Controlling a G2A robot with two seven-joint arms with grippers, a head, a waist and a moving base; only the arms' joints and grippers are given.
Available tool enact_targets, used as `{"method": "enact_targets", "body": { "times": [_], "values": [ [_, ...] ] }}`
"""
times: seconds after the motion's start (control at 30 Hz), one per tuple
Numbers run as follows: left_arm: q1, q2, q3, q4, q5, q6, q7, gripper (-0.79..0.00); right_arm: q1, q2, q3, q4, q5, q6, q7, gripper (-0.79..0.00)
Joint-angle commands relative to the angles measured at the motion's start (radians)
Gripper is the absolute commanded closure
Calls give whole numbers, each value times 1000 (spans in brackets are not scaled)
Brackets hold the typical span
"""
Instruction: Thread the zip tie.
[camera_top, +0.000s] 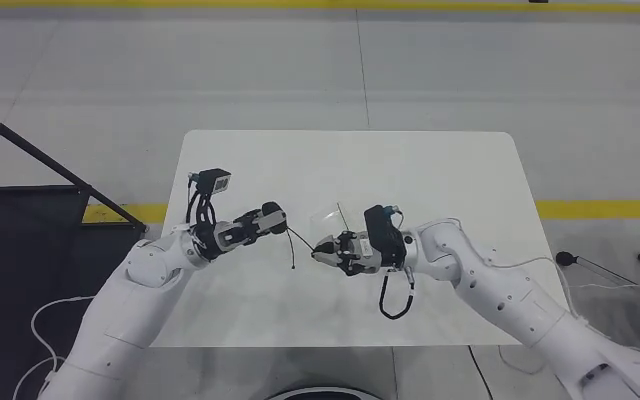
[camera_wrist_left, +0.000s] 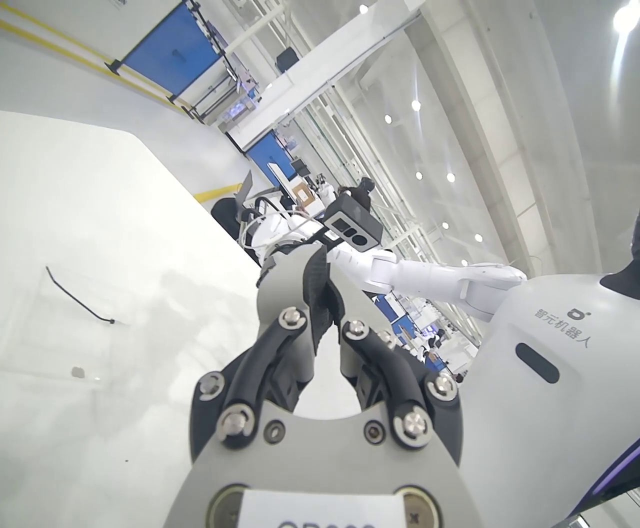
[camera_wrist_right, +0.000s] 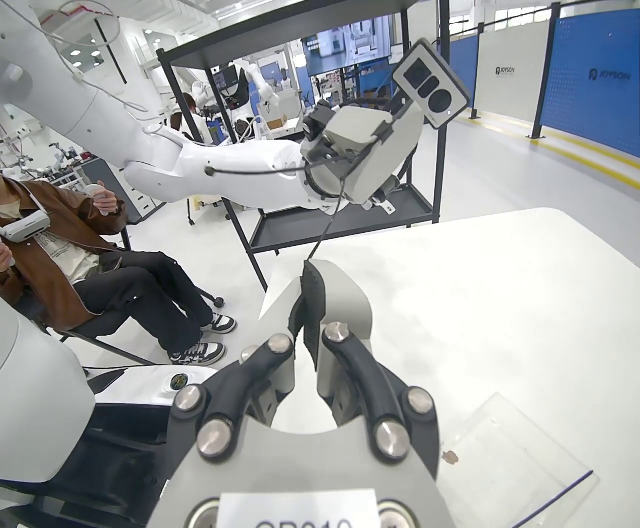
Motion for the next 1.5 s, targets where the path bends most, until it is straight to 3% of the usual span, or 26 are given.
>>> {"method": "enact_targets", "body": {
  "times": [0.0, 0.4, 0.8, 1.17, 1.2, 1.27, 1.3, 1.37, 1.4, 1.47],
  "values": [
    [1, -2, -3, 2, 12, 3, 31, 0, -9, 8, 7, -8, -29, 0, -37, 0],
    [-1, -12, -13, 14, 52, 19, 107, 0, -33, 41, 20, -38, -156, 0, -210, 0],
    [-4, -19, -25, 26, 63, 26, 131, 0, -74, 86, 51, -68, -364, 0, -494, 0],
    [-2, -24, -25, 24, 62, 24, 112, 0, -72, 102, 34, -69, -379, 0, -492, 0],
    [-2, -24, -26, 24, 62, 24, 111, -31, -66, 101, 28, -64, -376, 0, -484, 0],
    [-2, -25, -27, 23, 62, 24, 110, -283, -56, 99, 20, -54, -362, 0, -460, 0],
    [-1, -25, -29, 24, 60, 25, 111, -339, -52, 98, 20, -50, -354, 0, -446, 0],
    [0, -25, -34, 25, 56, 26, 116, -699, -48, 96, 28, -38, -341, 0, -403, 0],
    [0, -25, -36, 25, 56, 27, 118, -757, -48, 96, 35, -34, -335, 9, -378, 0],
    [2, -26, -46, 27, 75, 29, 135, -785, -53, 97, 51, -39, -332, 48, -306, 0]
  ]
}}
